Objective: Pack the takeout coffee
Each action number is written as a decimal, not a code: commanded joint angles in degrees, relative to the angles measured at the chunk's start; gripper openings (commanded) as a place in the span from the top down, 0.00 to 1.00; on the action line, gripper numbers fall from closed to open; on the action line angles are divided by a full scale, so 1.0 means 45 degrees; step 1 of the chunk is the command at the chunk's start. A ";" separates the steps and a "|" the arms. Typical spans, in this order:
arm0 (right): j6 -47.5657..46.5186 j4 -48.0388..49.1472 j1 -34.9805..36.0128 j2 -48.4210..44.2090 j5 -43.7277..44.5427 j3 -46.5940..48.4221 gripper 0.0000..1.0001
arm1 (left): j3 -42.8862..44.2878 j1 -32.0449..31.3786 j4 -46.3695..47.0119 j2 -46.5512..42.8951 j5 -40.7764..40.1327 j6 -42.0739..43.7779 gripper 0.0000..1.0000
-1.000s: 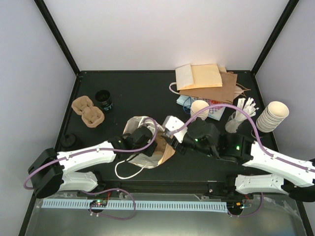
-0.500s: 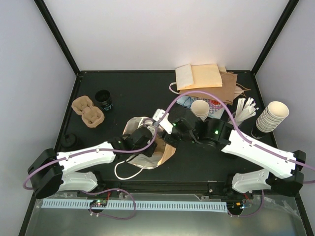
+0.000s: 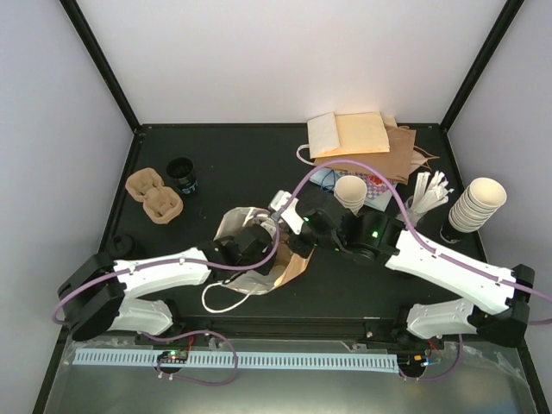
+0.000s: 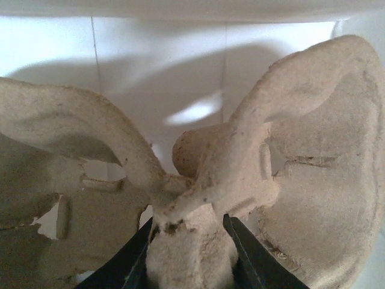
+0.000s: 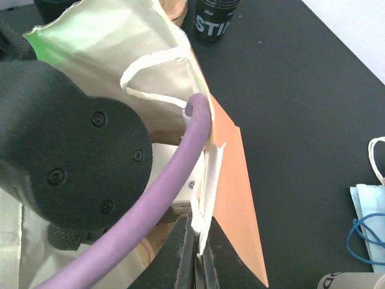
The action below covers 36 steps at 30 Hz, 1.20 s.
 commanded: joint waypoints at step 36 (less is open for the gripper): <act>0.2618 -0.0159 -0.2619 -0.4092 -0.0530 -0.1337 0.28 | 0.1336 -0.0008 0.0935 0.2646 0.1673 0.0959 0.71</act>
